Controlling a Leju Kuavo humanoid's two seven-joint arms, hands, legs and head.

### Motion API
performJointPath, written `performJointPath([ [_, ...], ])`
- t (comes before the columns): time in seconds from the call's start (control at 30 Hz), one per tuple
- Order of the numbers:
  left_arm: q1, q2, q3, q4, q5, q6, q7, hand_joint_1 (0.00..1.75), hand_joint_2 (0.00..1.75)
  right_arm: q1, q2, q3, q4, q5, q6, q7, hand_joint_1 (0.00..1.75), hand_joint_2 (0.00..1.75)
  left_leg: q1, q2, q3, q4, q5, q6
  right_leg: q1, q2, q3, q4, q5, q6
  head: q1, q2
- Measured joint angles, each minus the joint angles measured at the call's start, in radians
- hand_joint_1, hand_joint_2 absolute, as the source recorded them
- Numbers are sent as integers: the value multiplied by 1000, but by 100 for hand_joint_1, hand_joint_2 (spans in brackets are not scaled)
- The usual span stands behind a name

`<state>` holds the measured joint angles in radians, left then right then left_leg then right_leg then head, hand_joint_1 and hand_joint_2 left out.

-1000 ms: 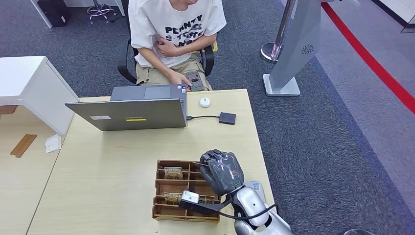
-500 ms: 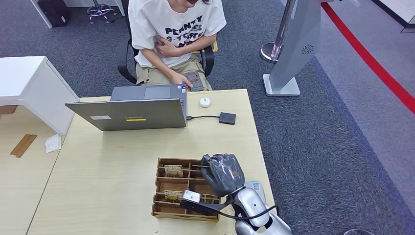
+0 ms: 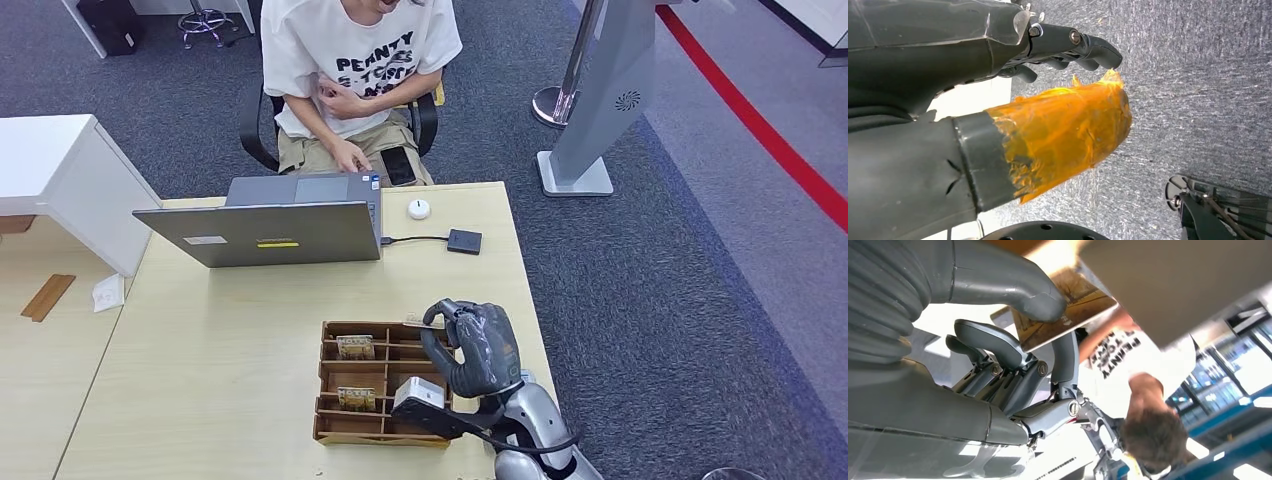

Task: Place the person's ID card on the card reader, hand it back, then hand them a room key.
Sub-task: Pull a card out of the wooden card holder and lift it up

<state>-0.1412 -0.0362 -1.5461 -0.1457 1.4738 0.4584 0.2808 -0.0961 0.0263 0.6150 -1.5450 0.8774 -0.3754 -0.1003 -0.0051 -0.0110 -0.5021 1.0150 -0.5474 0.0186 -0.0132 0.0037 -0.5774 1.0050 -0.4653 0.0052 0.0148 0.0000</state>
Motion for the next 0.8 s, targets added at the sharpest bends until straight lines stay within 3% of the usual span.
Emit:
performJointPath([
  [0.8,0,0,0,0,19,6,-9,0,0,67,-14,-40,-220,-150,13,-78,175,175,0,0,0,0,0,0,0,0,0,0,0,0,0,0],
])
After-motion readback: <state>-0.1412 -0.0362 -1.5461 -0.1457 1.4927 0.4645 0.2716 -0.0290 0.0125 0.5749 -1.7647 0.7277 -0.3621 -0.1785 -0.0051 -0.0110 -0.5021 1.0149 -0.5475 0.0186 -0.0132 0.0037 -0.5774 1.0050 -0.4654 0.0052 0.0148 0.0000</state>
